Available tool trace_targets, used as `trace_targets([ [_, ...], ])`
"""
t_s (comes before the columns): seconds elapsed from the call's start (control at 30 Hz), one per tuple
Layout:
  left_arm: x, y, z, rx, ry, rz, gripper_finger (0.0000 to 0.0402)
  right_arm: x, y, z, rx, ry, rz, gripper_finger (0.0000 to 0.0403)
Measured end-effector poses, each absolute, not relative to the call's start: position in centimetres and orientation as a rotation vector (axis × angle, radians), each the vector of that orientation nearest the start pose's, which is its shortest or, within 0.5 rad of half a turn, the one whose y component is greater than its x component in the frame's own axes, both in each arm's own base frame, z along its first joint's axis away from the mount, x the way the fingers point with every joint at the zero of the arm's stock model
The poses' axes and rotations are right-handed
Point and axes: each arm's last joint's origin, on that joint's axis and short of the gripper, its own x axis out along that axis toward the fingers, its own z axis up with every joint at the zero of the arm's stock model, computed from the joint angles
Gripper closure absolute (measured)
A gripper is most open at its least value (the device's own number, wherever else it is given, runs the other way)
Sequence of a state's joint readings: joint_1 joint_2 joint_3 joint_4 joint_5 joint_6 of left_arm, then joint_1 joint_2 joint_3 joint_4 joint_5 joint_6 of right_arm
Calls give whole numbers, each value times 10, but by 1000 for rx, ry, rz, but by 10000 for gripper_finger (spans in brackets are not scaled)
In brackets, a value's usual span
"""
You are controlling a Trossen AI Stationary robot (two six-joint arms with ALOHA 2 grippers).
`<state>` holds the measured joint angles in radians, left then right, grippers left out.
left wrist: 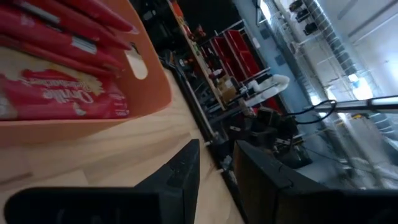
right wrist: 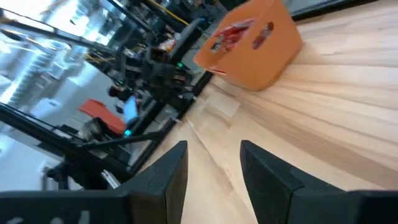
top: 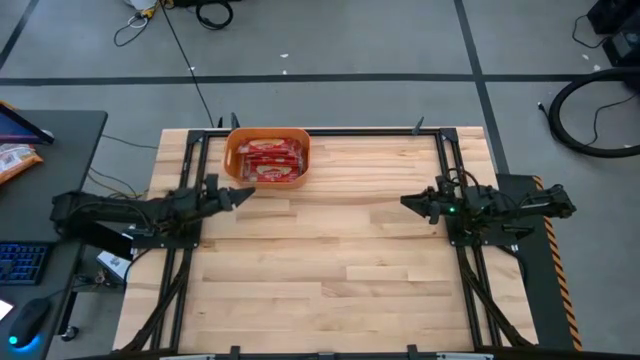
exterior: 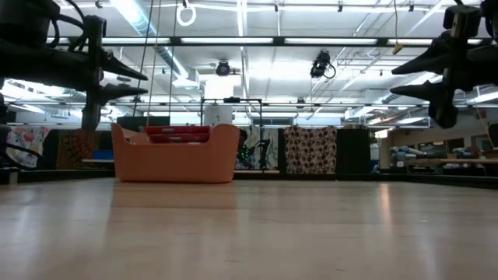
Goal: Sort popcorn bags into baskets
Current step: Return to Home Position
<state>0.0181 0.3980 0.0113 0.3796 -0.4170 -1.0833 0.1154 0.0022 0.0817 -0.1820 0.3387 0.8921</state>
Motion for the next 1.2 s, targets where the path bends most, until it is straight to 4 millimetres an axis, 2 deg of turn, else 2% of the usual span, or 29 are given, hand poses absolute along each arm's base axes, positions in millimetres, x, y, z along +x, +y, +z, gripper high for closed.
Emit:
trace_targets([
  [0.3,118,10,157,-998,-176,537,299,92,0,172,850,-31,-284,250],
  [0.37,118,10,155,-959,-147,547,299,92,0,172,786,-21,-283,250],
  [0.47,117,9,147,-680,26,535,299,92,0,172,555,17,-265,249],
  [0.57,116,8,141,-375,181,495,299,92,1,172,113,76,-235,249],
  [0.63,116,8,140,-230,224,476,299,92,1,172,-126,103,-222,250],
  [0.77,116,8,141,-54,257,452,299,92,1,172,-377,132,-209,249],
  [1.2,117,8,143,-18,245,446,299,92,1,172,-405,134,-207,249],
])
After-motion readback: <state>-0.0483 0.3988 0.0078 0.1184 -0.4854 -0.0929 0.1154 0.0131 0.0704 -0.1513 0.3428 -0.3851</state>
